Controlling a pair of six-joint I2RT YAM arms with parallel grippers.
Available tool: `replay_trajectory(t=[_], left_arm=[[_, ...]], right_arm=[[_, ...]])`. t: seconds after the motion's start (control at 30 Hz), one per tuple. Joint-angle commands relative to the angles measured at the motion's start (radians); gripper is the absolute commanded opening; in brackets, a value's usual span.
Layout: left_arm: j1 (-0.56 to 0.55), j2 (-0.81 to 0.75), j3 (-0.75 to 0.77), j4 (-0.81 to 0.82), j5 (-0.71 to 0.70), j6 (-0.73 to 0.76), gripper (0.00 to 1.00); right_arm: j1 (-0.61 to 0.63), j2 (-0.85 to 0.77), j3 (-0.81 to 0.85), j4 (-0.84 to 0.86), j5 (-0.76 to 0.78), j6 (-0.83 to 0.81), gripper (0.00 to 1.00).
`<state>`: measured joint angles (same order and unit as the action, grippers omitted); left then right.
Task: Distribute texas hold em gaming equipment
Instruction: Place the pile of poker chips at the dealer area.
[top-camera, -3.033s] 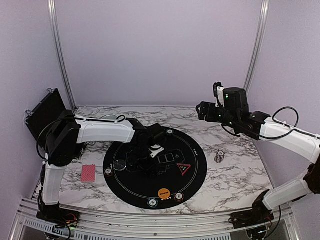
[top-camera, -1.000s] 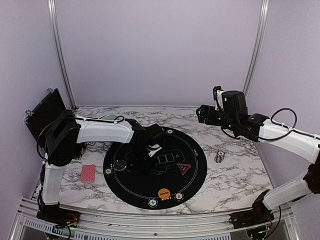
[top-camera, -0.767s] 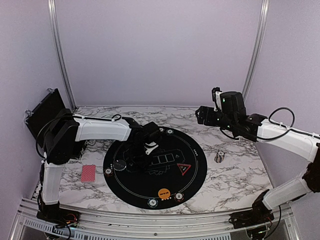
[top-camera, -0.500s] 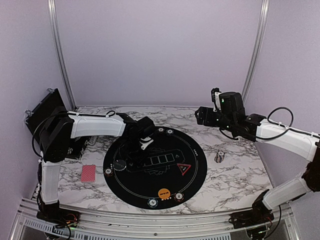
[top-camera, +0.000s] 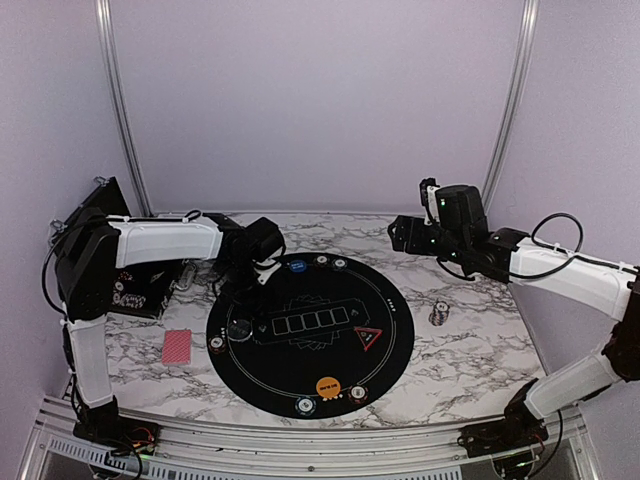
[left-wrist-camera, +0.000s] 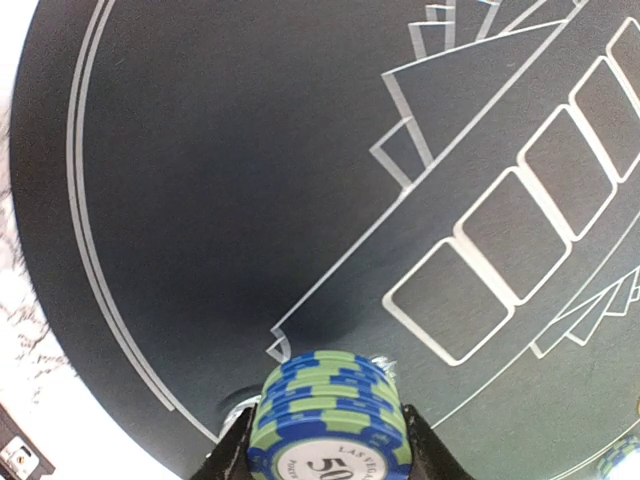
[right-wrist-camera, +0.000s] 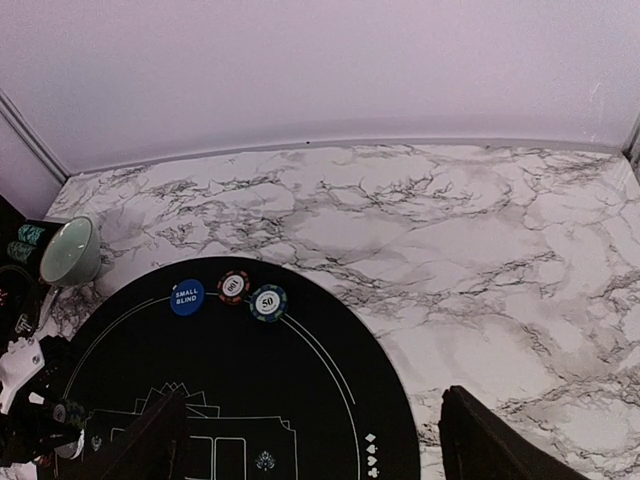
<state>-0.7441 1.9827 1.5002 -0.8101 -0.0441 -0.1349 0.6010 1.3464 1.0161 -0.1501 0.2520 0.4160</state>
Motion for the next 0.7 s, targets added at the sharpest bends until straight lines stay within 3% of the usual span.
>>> replay_trajectory(t=[0.0, 0.67], left_arm=[[0.029, -0.07, -0.033, 0.003, -0.018, -0.008, 0.28], [0.161, -0.2, -0.225, 0.03, -0.036, -0.024, 0.28]], right_arm=[[-0.005, 0.011, 0.019, 0.017, -0.007, 0.009, 0.84], [-0.004, 0.045, 0.022, 0.03, -0.047, 0.025, 0.83]])
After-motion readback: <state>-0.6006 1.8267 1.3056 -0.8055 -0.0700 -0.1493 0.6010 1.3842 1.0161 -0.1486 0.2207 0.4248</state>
